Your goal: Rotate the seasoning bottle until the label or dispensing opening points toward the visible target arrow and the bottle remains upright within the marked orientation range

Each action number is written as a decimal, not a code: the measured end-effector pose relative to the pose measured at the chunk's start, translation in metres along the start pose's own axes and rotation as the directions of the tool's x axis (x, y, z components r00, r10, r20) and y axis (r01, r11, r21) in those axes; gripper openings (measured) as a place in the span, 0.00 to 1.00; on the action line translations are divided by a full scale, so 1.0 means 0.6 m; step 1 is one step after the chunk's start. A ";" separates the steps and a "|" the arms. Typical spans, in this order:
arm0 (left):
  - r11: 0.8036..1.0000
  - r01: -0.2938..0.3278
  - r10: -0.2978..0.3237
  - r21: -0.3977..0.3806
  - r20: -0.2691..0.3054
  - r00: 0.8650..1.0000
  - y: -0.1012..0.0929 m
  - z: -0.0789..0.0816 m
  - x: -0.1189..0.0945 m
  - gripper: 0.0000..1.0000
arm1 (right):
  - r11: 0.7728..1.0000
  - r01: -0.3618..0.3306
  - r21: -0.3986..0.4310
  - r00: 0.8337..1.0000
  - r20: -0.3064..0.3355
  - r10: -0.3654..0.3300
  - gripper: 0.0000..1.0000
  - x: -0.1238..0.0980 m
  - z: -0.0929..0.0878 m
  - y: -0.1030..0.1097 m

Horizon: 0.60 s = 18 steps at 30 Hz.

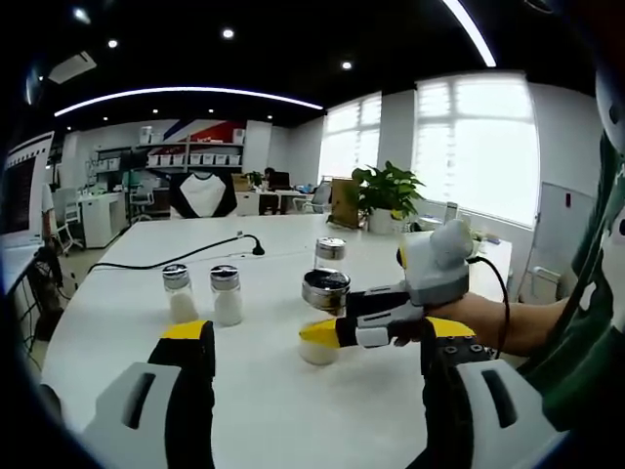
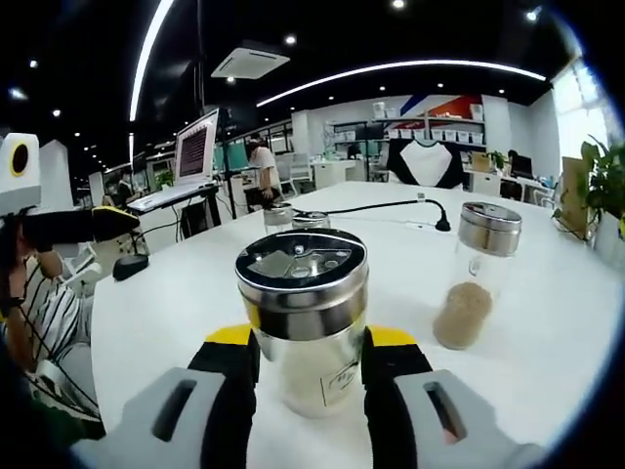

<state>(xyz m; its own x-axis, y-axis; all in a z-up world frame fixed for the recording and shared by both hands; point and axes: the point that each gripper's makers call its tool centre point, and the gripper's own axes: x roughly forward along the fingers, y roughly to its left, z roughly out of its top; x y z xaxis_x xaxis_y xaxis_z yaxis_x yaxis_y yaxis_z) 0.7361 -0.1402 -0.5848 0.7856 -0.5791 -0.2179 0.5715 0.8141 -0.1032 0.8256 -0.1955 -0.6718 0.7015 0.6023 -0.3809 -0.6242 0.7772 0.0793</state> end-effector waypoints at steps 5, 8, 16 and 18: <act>1.000 0.000 0.000 0.000 0.000 1.000 0.000 0.000 0.000 0.92 | 1.000 0.000 0.000 1.000 0.001 0.000 0.40 -0.001 0.000 0.001; 1.000 0.001 -0.001 -0.002 0.000 1.000 0.000 -0.001 0.000 0.92 | 1.000 -0.016 -0.002 1.000 0.005 0.016 0.40 -0.002 -0.001 0.001; 1.000 -0.002 0.002 -0.005 -0.001 1.000 0.000 -0.002 -0.001 0.92 | 1.000 -0.024 -0.016 1.000 -0.010 0.023 0.40 -0.002 -0.002 0.002; 1.000 -0.001 0.001 -0.004 0.000 1.000 0.000 -0.001 -0.001 0.92 | 0.999 -0.024 -0.026 1.000 -0.017 0.024 0.40 -0.002 -0.003 0.002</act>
<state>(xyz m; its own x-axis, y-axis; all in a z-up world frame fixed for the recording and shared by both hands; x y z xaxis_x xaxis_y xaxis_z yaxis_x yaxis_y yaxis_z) 0.7352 -0.1398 -0.5854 0.7862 -0.5783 -0.2176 0.5697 0.8148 -0.1073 0.8237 -0.1958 -0.6729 0.6804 0.6175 -0.3946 -0.6499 0.7573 0.0646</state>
